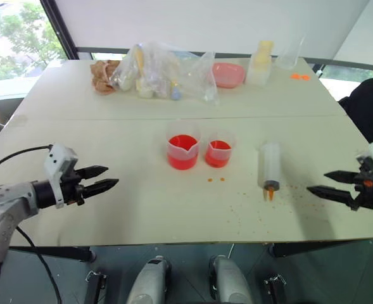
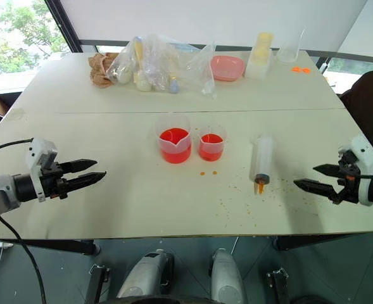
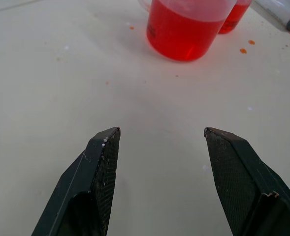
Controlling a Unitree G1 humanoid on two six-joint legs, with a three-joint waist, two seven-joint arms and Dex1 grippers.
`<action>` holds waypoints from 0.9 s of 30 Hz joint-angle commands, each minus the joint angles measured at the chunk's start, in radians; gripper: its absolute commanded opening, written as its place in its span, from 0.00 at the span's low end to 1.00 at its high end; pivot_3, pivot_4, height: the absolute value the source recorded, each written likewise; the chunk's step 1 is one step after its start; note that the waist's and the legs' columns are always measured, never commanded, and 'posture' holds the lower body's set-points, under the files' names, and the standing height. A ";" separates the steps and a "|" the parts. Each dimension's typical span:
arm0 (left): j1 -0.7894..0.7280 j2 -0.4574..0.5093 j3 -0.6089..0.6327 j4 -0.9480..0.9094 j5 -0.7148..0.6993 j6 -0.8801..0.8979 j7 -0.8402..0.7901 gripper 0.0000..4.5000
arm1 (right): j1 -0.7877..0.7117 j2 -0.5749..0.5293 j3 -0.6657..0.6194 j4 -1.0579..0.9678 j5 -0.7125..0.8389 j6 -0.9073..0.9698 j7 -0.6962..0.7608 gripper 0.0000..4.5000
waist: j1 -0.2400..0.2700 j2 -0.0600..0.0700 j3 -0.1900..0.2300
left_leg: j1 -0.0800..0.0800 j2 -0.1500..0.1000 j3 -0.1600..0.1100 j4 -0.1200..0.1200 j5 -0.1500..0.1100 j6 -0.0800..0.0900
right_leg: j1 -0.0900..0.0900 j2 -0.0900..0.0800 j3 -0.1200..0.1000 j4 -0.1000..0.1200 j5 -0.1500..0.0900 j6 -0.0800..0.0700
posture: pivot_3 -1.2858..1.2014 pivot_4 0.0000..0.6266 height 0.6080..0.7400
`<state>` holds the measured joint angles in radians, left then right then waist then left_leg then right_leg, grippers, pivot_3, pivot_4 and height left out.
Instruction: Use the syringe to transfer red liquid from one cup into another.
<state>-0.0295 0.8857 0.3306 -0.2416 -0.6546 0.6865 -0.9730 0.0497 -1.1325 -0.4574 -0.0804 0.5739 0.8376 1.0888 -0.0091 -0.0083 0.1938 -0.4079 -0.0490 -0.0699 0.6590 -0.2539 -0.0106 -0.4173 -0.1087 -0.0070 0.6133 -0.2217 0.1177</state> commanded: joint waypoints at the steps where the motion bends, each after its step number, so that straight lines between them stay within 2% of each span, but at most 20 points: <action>1: -0.011 0.006 -0.011 -0.007 -0.011 -0.001 -0.024 0.63 | -0.011 -0.001 -0.053 -0.040 0.021 -0.005 0.004 0.99 | -0.001 0.000 0.000 | 0.000 0.000 0.001 0.000 0.000 0.000 | -0.001 0.000 0.001 0.000 0.000 0.000 | 0.52 0.24 1.00; 9: -0.058 -0.014 -0.046 -0.011 -0.010 0.005 -0.007 0.63 | -0.048 0.037 -0.033 -0.062 0.019 0.023 -0.067 0.99 | 0.001 0.000 0.000 | -0.001 0.003 0.006 0.000 0.000 0.000 | -0.003 0.001 0.003 0.000 0.000 0.000 | 0.52 0.24 1.00; 15: -0.083 -0.018 -0.064 0.002 -0.011 0.016 -0.014 0.63 | -0.110 0.029 -0.009 -0.054 0.047 0.109 -0.088 0.99 | 0.000 0.000 0.000 | -0.001 0.003 0.007 -0.001 0.000 0.000 | -0.004 0.001 0.004 0.000 0.001 0.000 | 0.52 0.24 1.00; 17: -0.093 -0.021 -0.072 0.002 -0.011 0.017 -0.014 0.63 | -0.139 -0.004 0.037 -0.043 0.040 0.171 -0.098 0.99 | 0.000 0.000 0.000 | -0.001 0.003 0.008 -0.001 0.000 0.000 | -0.004 0.001 0.004 0.000 0.001 -0.001 | 0.52 0.24 1.00; 21: -0.131 -0.001 -0.089 0.000 -0.010 0.016 -0.041 0.63 | -0.302 -0.025 0.167 0.001 -0.011 0.247 -0.178 0.99 | -0.004 0.000 0.000 | -0.001 0.004 0.009 -0.001 0.000 0.000 | -0.006 0.001 0.005 0.001 0.001 -0.001 | 0.52 0.24 1.00; 24: -0.177 0.034 -0.090 0.005 -0.015 0.023 -0.072 0.63 | -0.514 -0.005 0.276 0.069 -0.005 0.419 -0.228 0.99 | -0.005 0.000 0.001 | -0.001 0.005 0.010 -0.001 0.000 0.000 | -0.008 0.002 0.006 0.001 0.002 -0.002 | 0.52 0.24 1.00; 27: -0.206 0.079 -0.112 0.027 0.000 0.004 -0.131 0.63 | -0.755 0.051 0.353 0.246 -0.004 0.580 -0.247 0.99 | -0.006 0.000 0.001 | -0.002 0.007 0.011 -0.001 0.000 0.000 | -0.009 0.004 0.007 0.001 0.002 -0.003 | 0.52 0.24 1.00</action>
<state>-0.2246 0.9425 0.2136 -0.2161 -0.6598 0.7080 -1.0713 -0.6406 -1.0867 -0.1163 0.0959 0.5694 1.3443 0.8522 -0.0149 -0.0084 0.1949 -0.4102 -0.0423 -0.0589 0.6571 -0.2539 -0.0106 -0.4268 -0.1044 -0.0003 0.6137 -0.2193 0.1144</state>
